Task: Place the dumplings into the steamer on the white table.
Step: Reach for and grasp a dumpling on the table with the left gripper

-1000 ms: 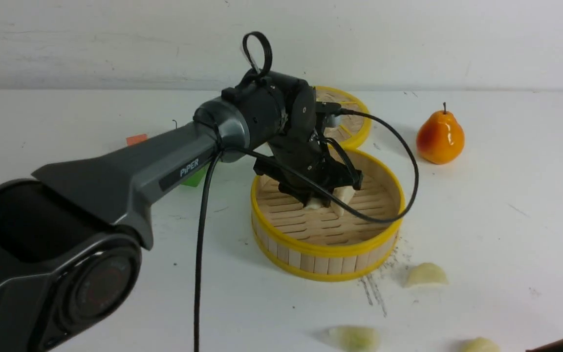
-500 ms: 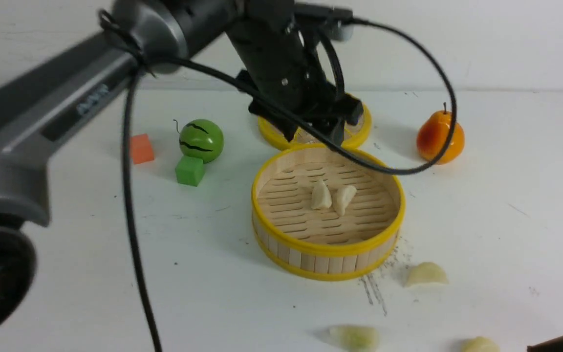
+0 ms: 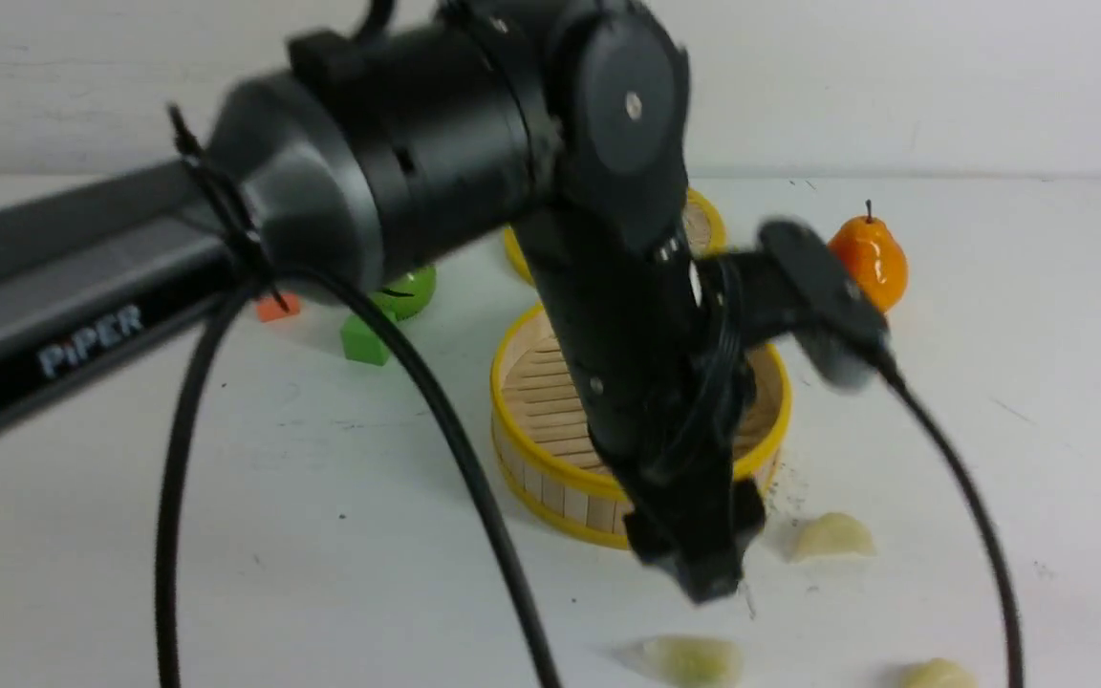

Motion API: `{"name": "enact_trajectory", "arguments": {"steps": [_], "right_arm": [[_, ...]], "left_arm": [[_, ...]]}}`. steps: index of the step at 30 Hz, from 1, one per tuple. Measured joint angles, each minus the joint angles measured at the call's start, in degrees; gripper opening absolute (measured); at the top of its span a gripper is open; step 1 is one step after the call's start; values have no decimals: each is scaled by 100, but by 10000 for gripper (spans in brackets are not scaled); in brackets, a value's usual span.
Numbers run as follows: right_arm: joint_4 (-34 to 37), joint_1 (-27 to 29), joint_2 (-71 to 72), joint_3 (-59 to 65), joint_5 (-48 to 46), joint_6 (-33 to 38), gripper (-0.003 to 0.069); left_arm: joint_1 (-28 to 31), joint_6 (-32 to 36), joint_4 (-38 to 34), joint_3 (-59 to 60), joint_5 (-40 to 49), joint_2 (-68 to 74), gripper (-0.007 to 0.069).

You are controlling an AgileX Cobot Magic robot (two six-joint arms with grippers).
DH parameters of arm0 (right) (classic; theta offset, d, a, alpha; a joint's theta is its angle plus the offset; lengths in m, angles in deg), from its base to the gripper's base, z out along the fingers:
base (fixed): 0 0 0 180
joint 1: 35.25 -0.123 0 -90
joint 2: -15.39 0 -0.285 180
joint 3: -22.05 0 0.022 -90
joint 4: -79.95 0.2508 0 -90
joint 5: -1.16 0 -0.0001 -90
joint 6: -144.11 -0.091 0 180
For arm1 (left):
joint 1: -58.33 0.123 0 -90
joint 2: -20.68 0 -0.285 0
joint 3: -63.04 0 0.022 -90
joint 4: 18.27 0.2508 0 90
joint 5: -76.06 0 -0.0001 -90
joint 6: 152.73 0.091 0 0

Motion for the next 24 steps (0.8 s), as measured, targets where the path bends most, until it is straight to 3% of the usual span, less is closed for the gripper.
{"name": "enact_trajectory", "arguments": {"steps": [5,16,24], "right_arm": [[-14,0,0,0,48,-30,95],[87,0,0,0,86,-30,97],[87,0,0,0,129,-30,101]], "left_arm": [[4,646,48,384,-64,381,426],[11,748,75,411,-1574,1473,404],[11,750,-228,411,-1726,1657,384]]}}
